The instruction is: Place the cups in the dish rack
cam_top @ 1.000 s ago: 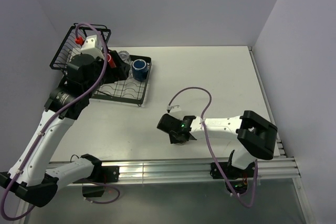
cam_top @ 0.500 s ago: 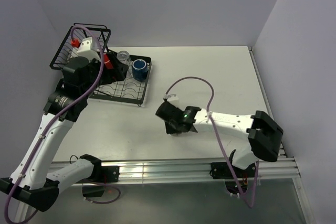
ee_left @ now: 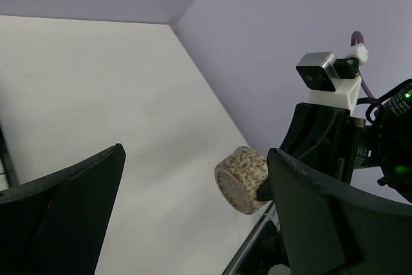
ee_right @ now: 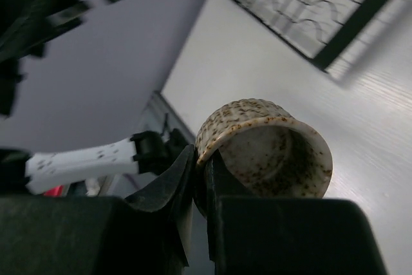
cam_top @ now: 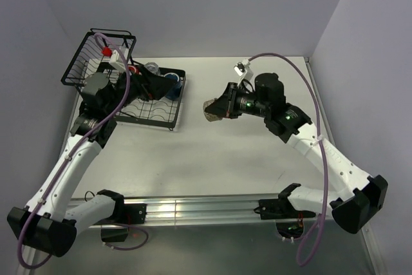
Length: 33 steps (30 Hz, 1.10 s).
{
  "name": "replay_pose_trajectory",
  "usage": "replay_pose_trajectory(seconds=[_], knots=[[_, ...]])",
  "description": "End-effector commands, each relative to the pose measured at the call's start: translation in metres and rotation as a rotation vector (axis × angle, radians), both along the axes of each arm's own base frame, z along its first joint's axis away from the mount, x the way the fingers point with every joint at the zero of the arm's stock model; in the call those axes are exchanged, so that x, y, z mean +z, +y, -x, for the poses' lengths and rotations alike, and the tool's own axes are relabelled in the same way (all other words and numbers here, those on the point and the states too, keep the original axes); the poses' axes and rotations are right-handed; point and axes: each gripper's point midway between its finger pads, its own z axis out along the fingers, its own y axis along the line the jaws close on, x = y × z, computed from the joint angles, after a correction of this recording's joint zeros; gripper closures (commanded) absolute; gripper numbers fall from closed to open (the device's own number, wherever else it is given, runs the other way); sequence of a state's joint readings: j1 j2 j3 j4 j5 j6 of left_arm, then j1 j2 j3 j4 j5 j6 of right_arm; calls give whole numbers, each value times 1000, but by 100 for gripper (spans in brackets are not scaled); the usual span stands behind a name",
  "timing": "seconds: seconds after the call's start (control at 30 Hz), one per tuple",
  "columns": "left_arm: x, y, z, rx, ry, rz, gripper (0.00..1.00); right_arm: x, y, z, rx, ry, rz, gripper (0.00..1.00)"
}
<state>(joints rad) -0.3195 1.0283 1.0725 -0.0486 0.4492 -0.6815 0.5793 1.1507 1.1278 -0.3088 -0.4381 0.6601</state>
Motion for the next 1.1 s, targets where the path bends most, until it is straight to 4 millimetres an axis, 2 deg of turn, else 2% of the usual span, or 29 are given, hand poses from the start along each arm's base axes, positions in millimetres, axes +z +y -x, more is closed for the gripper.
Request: replay_pose_trajectory(seconds=[0.0, 0.03, 0.1, 0.13, 0.17, 0.2, 0.23, 0.27, 0.3, 0.33, 0.37, 0.47, 0.67, 1.07], knots=[[24, -20, 9, -145, -45, 124, 1, 75, 7, 35, 213, -183, -202, 100], [25, -23, 11, -167, -53, 134, 1, 86, 3, 35, 218, -189, -245, 100], [26, -26, 17, -206, -94, 160, 1, 91, 0, 33, 230, -171, -284, 100], [26, -28, 20, -221, -112, 164, 1, 102, -3, 36, 267, -159, -340, 100], [21, -31, 23, -239, -120, 160, 1, 100, -2, 33, 282, -127, -361, 100], [28, -33, 28, -257, -183, 154, 1, 98, -2, 32, 293, -97, -383, 100], [28, -36, 31, -266, -207, 148, 1, 105, -4, 30, 297, -72, -425, 100], [25, -42, 37, -284, -223, 140, 1, 102, -2, 30, 323, -38, -435, 100], [31, -44, 42, -287, -288, 130, 1, 99, -1, 29, 327, -7, -447, 100], [31, -47, 45, -294, -307, 124, 1, 104, -1, 29, 334, 9, -477, 100], [31, -53, 51, -306, -329, 123, 1, 99, -1, 27, 335, 37, -485, 100], [34, -66, 60, -328, -399, 110, 1, 104, 0, 27, 345, 78, -532, 100], [21, -84, 55, -329, -466, 22, 1, 109, -5, 26, 366, 160, -607, 100], [18, -100, 56, -342, -523, -41, 1, 111, -5, 22, 385, 216, -653, 100]])
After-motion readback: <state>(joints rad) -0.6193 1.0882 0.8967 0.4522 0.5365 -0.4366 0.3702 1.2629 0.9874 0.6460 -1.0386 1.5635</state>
